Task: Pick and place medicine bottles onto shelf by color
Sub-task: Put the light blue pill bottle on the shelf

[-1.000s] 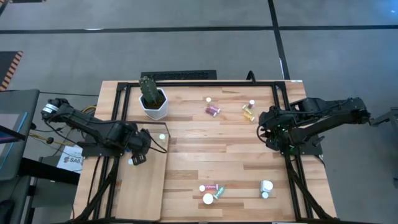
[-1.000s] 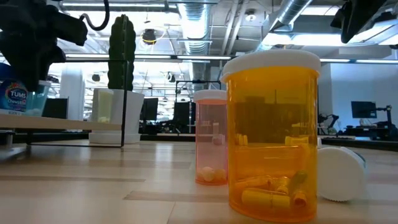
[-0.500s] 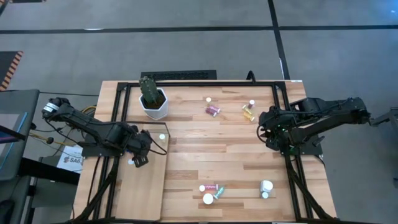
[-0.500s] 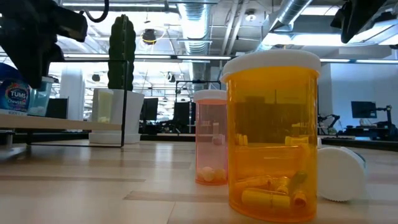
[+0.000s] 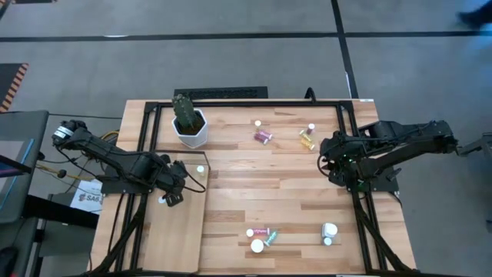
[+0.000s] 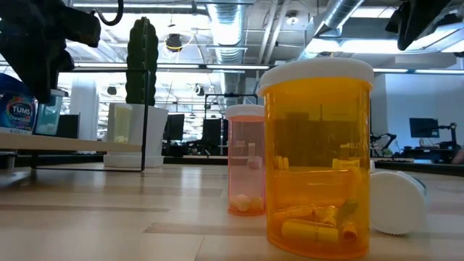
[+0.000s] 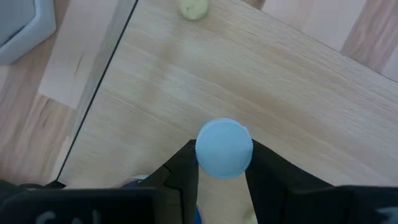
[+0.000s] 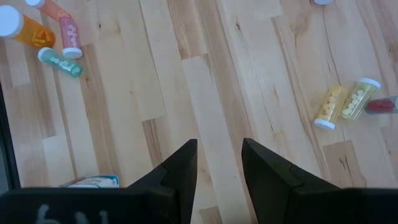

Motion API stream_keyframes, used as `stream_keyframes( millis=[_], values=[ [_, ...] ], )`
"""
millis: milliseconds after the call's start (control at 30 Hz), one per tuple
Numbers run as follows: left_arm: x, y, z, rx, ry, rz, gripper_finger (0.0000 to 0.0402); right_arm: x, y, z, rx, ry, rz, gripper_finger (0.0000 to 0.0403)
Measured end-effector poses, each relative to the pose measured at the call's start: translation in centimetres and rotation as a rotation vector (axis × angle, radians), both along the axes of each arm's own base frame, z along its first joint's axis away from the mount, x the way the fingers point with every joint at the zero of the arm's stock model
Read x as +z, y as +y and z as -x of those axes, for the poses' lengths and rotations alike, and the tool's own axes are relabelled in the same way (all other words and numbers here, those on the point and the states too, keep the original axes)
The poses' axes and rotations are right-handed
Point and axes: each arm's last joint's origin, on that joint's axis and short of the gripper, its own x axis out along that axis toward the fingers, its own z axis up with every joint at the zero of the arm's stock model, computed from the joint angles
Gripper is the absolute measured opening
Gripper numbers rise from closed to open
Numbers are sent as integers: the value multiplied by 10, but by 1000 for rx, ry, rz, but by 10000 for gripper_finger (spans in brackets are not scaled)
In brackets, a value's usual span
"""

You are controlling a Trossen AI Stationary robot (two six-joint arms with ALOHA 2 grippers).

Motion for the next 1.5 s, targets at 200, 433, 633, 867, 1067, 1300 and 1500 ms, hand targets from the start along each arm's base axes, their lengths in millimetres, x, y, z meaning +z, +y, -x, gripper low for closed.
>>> stream_keyframes(
  millis=[200, 433, 633, 867, 1067, 1300, 1500],
  values=[
    [-2, 0, 1, 2, 7, 1, 94, 0, 0, 0, 0, 0, 0, 149],
    [-11, -2, 1, 3, -5, 27, 94, 0, 0, 0, 0, 0, 0, 148],
    [-11, -2, 3, 4, 13, 17, 94, 0, 0, 0, 0, 0, 0, 146],
    [-10, -1, 4, 7, 31, 7, 94, 0, 0, 0, 0, 0, 0, 150],
    [-4, 0, 5, 13, 45, -4, 94, 0, 0, 0, 0, 0, 0, 150],
    [-4, 0, 5, 43, 41, 2, 133, 0, 0, 0, 0, 0, 0, 148],
    [1, 0, 5, 40, 36, -6, 168, 0, 0, 0, 0, 1, 0, 150]
  ],
)
